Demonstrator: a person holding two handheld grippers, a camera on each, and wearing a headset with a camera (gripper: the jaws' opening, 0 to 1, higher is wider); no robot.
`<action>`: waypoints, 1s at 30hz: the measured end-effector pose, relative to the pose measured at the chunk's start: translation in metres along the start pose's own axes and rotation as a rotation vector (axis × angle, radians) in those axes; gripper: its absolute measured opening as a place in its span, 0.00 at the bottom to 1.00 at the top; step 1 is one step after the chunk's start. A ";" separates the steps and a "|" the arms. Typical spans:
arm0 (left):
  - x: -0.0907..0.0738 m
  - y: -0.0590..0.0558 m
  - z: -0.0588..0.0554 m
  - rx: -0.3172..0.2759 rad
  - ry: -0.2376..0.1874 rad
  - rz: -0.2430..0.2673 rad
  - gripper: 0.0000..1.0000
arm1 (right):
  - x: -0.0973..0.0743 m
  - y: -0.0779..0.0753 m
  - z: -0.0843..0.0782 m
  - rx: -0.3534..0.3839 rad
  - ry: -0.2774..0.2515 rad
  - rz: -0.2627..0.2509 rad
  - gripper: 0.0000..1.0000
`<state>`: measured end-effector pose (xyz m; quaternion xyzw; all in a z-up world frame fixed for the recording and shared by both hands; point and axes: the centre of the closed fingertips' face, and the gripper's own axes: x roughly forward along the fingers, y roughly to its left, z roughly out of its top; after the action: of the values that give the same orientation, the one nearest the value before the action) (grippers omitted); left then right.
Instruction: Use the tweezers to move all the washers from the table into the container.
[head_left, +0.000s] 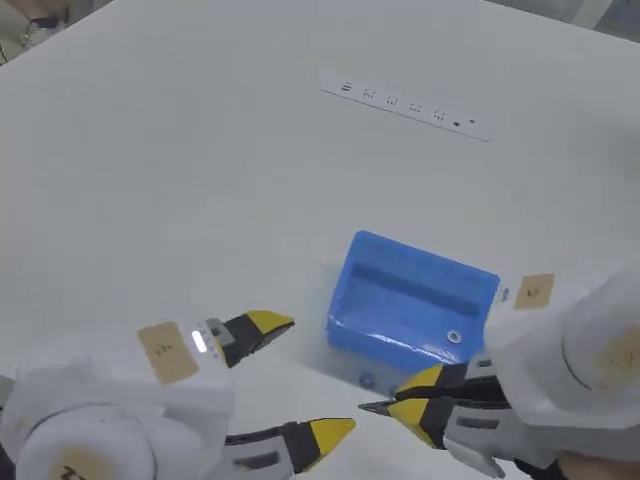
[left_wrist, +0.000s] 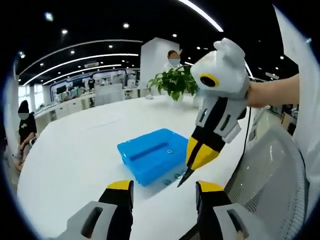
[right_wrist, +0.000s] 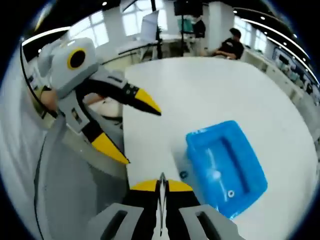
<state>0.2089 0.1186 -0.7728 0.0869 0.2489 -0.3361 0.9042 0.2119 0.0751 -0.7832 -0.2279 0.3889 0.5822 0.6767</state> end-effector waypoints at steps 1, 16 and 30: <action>0.002 -0.002 -0.001 0.035 0.033 -0.005 0.47 | -0.004 0.001 0.006 0.023 -0.030 0.001 0.01; 0.032 -0.016 0.011 0.120 0.141 0.027 0.06 | -0.022 0.013 0.033 0.147 -0.199 0.045 0.01; 0.032 -0.036 0.011 -0.299 0.064 -0.192 0.02 | -0.024 0.015 0.047 0.141 -0.385 0.031 0.00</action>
<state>0.2106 0.0701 -0.7789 -0.0618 0.3319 -0.3772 0.8624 0.2090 0.0994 -0.7338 -0.0585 0.2957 0.5968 0.7436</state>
